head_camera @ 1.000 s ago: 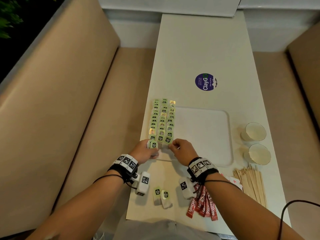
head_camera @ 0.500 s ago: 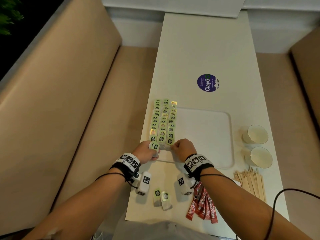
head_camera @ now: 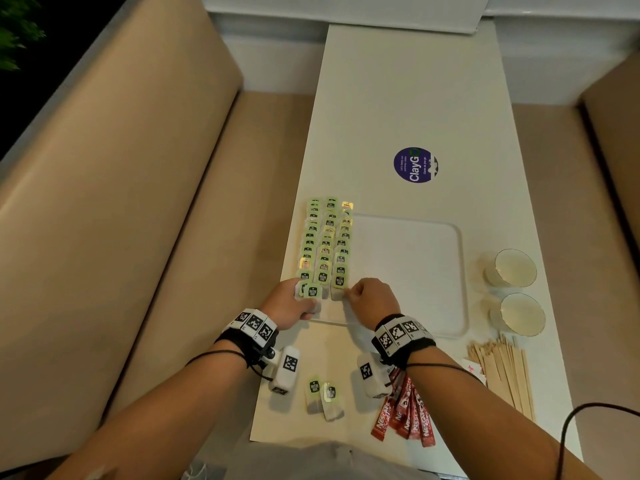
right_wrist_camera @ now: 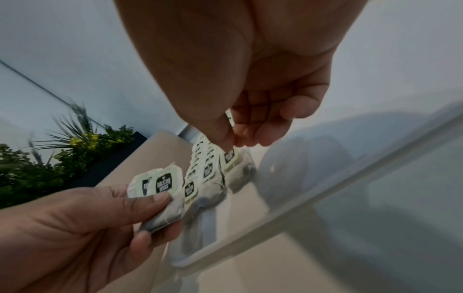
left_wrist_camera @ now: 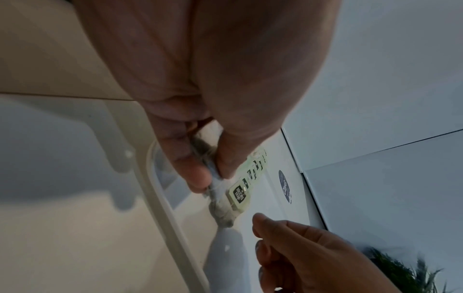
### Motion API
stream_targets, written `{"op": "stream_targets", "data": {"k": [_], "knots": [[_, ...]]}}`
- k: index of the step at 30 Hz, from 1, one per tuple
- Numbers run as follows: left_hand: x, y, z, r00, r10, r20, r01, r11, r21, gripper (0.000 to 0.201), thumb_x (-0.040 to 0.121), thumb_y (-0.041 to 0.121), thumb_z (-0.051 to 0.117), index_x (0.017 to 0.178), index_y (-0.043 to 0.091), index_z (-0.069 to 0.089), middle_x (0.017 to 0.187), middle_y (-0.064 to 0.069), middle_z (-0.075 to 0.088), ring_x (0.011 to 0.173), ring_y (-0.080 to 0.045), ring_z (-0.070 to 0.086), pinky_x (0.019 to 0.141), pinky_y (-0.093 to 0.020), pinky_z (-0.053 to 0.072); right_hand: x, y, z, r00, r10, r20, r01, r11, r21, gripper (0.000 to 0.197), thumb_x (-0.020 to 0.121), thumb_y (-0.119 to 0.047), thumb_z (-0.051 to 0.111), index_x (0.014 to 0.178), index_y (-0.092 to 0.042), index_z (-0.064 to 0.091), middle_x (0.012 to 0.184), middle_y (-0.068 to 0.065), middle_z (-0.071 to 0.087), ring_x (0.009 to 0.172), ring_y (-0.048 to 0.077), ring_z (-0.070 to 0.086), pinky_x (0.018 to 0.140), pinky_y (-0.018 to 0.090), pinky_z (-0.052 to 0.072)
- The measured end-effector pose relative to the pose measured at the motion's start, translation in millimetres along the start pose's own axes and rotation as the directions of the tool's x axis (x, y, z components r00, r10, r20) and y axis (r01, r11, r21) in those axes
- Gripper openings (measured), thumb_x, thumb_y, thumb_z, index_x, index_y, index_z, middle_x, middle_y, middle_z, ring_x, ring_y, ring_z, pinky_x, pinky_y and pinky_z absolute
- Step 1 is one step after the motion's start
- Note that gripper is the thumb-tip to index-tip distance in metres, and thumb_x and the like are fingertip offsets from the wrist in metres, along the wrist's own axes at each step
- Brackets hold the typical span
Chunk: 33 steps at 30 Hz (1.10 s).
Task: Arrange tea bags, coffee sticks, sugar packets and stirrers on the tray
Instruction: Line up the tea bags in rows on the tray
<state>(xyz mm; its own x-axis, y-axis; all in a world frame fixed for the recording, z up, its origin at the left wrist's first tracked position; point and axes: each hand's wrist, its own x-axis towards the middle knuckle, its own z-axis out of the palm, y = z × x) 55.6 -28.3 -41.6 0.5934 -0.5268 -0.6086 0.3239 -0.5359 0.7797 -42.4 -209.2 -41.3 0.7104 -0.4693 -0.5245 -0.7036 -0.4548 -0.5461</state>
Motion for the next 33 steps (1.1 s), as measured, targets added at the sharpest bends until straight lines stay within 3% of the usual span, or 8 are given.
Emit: {"op": "stream_targets", "data": {"k": [4,7,14,17,20,24,28,33], "knots": [[-2.0,-2.4,-2.5,1.0,-0.017,-0.027,0.017,0.999,0.031,0.015,0.089,0.007,0.072,0.099,0.015,0.065,0.084,-0.004,0.072,0.077,-0.025,0.066,0.074,-0.042,0.057,-7.9,2.7,1.5,0.999,-0.037,-0.024,0.037,0.999,0.008,0.021,0.096,-0.031,0.056,0.08,-0.02,0.064,0.08,-0.002,0.068,0.075,0.019,0.063,0.067,0.032,0.052],[-5.3,-1.9,-2.2,1.0,-0.006,-0.027,0.008,0.998,0.067,0.017,0.088,0.012,0.074,0.102,0.018,0.066,0.087,-0.004,0.075,0.076,-0.022,0.067,0.07,-0.037,0.053,-16.8,1.6,7.0,0.986,-0.152,0.068,0.145,0.984,0.103,0.021,0.097,-0.031,0.059,0.09,-0.017,0.074,0.089,-0.001,0.073,0.082,0.017,0.066,0.075,0.029,0.05],[-10.1,-1.5,-2.3,0.999,0.034,0.008,-0.034,0.998,0.049,0.026,0.089,0.013,0.076,0.113,0.016,0.065,0.096,-0.004,0.077,0.084,-0.019,0.073,0.073,-0.031,0.058,-22.1,-3.4,23.4,0.938,-0.284,0.201,0.257,0.955,0.149,0.033,0.096,-0.044,0.063,0.082,-0.015,0.074,0.079,0.005,0.07,0.072,0.018,0.062,0.07,0.032,0.051],[-11.4,-3.8,-4.6,0.999,0.045,0.002,-0.045,0.999,0.02,0.024,0.088,0.007,0.075,0.11,0.013,0.067,0.095,-0.007,0.077,0.084,-0.018,0.071,0.072,-0.03,0.057,-20.3,-5.0,29.6,0.935,-0.292,0.199,0.266,0.953,0.148,0.043,0.096,-0.045,0.061,0.075,-0.009,0.066,0.073,0.011,0.065,0.062,0.016,0.051,0.062,0.032,0.044],[-12.0,-6.3,-8.1,0.999,0.04,-0.018,-0.041,0.999,-0.03,0.024,0.09,0.005,0.073,0.113,0.009,0.067,0.098,-0.009,0.076,0.083,-0.017,0.071,0.07,-0.027,0.057,-18.5,-9.3,30.9,0.936,-0.286,0.204,0.261,0.955,0.141,0.042,0.097,-0.041,0.062,0.074,-0.006,0.061,0.067,0.004,0.058,0.06,0.015,0.047,0.059,0.029,0.04],[-10.3,-8.2,-15.7,0.992,-0.028,-0.123,0.014,0.993,-0.117,0.013,0.094,0.004,0.067,0.107,0.006,0.065,0.091,-0.015,0.07,0.072,-0.017,0.066,0.066,-0.025,0.058,-10.5,-17.6,29.8,0.958,-0.254,0.134,0.237,0.963,0.13,0.04,0.099,-0.03,0.062,0.062,-0.017,0.05,0.058,-0.004,0.046,0.056,0.012,0.041,0.055,0.025,0.034],[-7.2,-14.7,-30.8,0.976,-0.107,-0.19,0.084,0.988,-0.127,0.018,0.094,-0.005,0.056,0.104,0.006,0.064,0.09,-0.013,0.068,0.076,-0.021,0.068,0.072,-0.029,0.059,-2.3,-22.9,36.7,0.974,-0.191,0.122,0.177,0.977,0.117,0.04,0.098,-0.031,0.062,0.062,-0.014,0.057,0.059,-0.001,0.052,0.059,0.016,0.048,0.064,0.034,0.046],[-6.0,-22.1,-44.3,0.965,-0.131,-0.227,0.111,0.989,-0.098,0.027,0.095,-0.009,0.049,0.108,0.009,0.065,0.098,-0.01,0.07,0.084,-0.021,0.074,0.082,-0.036,0.06,1.2,-34.5,49.2,0.972,-0.176,0.153,0.17,0.984,0.052,0.044,0.097,-0.029,0.061,0.055,-0.02,0.049,0.06,-0.001,0.054,0.063,0.02,0.054,0.062,0.03,0.045]]}}
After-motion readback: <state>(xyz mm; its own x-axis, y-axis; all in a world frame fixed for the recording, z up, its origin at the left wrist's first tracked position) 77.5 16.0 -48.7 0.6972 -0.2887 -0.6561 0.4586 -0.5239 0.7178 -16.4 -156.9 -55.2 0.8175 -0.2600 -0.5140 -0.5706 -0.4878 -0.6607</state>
